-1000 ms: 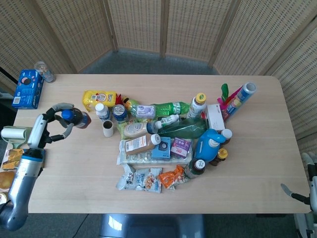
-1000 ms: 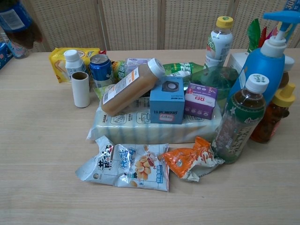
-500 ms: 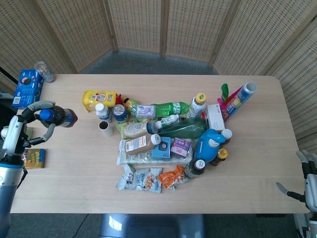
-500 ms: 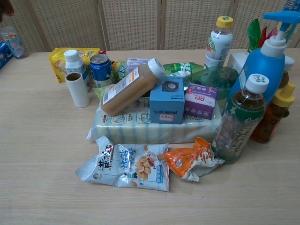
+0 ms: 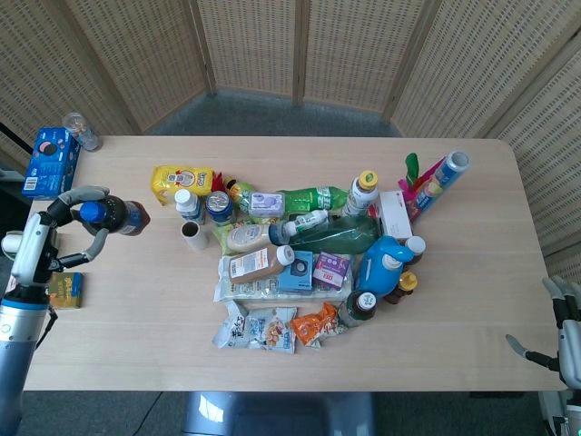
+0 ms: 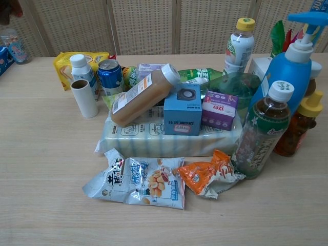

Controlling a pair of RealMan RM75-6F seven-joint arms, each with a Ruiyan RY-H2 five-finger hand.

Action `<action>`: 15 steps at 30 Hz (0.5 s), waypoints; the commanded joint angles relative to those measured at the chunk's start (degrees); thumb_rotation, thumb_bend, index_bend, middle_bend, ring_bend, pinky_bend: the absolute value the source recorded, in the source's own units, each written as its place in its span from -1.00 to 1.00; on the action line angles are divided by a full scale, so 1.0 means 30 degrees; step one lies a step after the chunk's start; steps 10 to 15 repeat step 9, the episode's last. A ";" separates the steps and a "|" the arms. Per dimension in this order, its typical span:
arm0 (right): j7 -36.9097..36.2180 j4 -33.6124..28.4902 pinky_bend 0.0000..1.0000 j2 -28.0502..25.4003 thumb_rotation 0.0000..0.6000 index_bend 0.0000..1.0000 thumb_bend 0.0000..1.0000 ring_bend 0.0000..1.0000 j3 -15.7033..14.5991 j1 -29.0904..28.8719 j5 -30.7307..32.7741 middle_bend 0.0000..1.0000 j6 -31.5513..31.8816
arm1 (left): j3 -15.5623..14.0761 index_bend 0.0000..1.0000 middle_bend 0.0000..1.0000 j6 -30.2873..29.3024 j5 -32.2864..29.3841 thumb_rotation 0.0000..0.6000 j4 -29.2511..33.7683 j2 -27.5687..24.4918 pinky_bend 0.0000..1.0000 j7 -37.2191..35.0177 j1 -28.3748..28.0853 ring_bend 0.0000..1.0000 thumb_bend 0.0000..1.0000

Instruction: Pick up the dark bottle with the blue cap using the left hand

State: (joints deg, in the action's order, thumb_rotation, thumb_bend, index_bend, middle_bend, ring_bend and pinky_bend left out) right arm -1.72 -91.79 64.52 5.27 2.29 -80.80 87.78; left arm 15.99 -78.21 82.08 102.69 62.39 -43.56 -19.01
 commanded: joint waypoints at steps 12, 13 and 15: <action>0.0023 0.0001 -1.00 -0.0012 0.66 -1.00 -0.93 -1.00 -0.0028 0.0014 0.0069 -1.00 -0.0051 | -0.0151 -0.17 -0.09 0.0031 -0.0054 1.00 -0.0092 0.0161 0.15 -0.0172 -0.0073 0.32 -0.04; 0.0023 0.0001 -1.00 -0.0012 0.66 -1.00 -0.93 -1.00 -0.0028 0.0014 0.0069 -1.00 -0.0051 | -0.0151 -0.17 -0.09 0.0031 -0.0054 1.00 -0.0092 0.0161 0.15 -0.0172 -0.0073 0.32 -0.04; 0.0023 0.0001 -1.00 -0.0012 0.66 -1.00 -0.93 -1.00 -0.0028 0.0014 0.0069 -1.00 -0.0051 | -0.0151 -0.17 -0.09 0.0031 -0.0054 1.00 -0.0092 0.0161 0.15 -0.0172 -0.0073 0.32 -0.04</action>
